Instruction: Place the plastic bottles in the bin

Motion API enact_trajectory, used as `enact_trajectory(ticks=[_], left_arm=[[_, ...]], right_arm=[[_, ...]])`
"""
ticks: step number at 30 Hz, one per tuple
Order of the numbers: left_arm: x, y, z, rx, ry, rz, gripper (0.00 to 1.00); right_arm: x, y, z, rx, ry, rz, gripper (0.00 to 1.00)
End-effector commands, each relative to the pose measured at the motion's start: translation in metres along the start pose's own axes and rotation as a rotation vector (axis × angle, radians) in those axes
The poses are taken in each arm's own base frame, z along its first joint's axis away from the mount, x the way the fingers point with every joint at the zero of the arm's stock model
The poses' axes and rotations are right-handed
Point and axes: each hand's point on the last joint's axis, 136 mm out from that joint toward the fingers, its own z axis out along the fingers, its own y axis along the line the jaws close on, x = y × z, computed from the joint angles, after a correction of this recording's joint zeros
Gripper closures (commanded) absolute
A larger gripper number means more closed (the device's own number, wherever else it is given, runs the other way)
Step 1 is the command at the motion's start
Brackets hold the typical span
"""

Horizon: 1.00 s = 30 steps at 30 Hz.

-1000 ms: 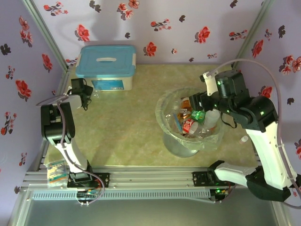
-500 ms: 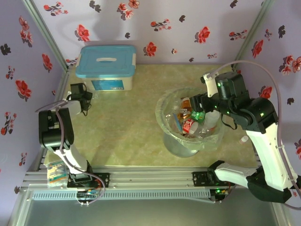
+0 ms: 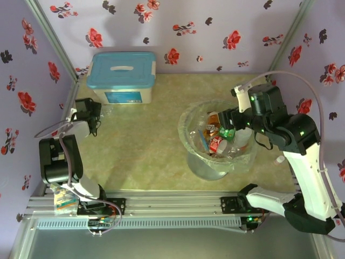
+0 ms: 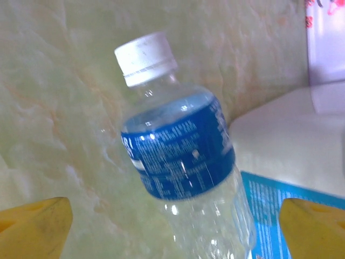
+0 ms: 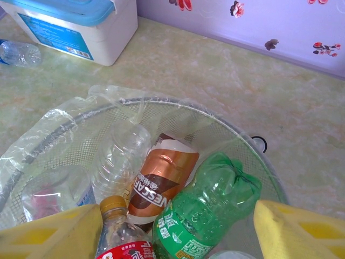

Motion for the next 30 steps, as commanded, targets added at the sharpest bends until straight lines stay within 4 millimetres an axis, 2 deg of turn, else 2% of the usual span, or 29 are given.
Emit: enact_trajectory(ticks=[1, 9, 17, 23, 30], left_arm=[[0.005, 0.005, 0.022, -0.011, 0.043, -0.089, 0.01], [0.002, 0.002, 0.055, -0.010, 0.026, -0.091, 0.02], [0.003, 0.012, 0.066, -0.040, 0.029, -0.108, 0.30], [-0.001, 0.003, 0.049, -0.007, 0.020, -0.093, 0.40], [-0.005, -0.017, 0.004, 0.084, 0.005, -0.083, 0.42]], right_arm=[[0.001, -0.004, -0.008, 0.011, -0.023, 0.029, 0.25], [0.013, -0.004, -0.009, 0.006, 0.001, 0.051, 0.25], [0.014, -0.006, -0.011, 0.014, -0.010, 0.057, 0.25], [0.011, -0.006, -0.010, 0.018, -0.017, 0.053, 0.25], [0.004, -0.002, -0.005, -0.003, -0.032, 0.062, 0.25]])
